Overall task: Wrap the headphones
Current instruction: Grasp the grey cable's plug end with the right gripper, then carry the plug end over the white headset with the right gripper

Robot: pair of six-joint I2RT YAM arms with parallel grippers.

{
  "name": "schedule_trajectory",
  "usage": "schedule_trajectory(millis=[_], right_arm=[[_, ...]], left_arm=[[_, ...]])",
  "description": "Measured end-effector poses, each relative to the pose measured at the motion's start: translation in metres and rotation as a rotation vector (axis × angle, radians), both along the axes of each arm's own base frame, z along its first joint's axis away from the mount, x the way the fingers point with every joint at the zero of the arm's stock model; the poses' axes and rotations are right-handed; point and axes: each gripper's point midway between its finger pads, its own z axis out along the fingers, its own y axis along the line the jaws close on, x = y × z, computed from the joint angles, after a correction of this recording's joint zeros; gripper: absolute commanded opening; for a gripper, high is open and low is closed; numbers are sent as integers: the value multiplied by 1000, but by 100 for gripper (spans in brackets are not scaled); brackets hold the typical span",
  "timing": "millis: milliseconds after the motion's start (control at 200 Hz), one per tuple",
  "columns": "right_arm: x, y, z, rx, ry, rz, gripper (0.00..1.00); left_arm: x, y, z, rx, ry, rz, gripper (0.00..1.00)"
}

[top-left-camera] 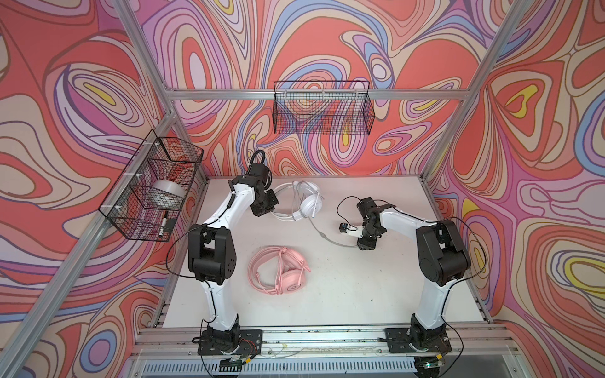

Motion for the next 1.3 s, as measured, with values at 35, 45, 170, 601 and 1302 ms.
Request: schedule_trajectory(millis=[35,45,170,601,1302], right_arm=[[-3,-1,0,-5,4,2,43],[-4,-2,0,-8,7,3,42],[-8,-6,-1,-26,20,7,35],[-9,-15,-1,-76,-10,-23,3],[-34,15,40,10,-77,47,0]], left_arm=[[0,0,0,0,0,0,0],[0,0,0,0,0,0,0],[0,0,1,0,-1,0,0],[0,0,0,0,-1,0,0],[1,-3,1,0,-2,-4,0]])
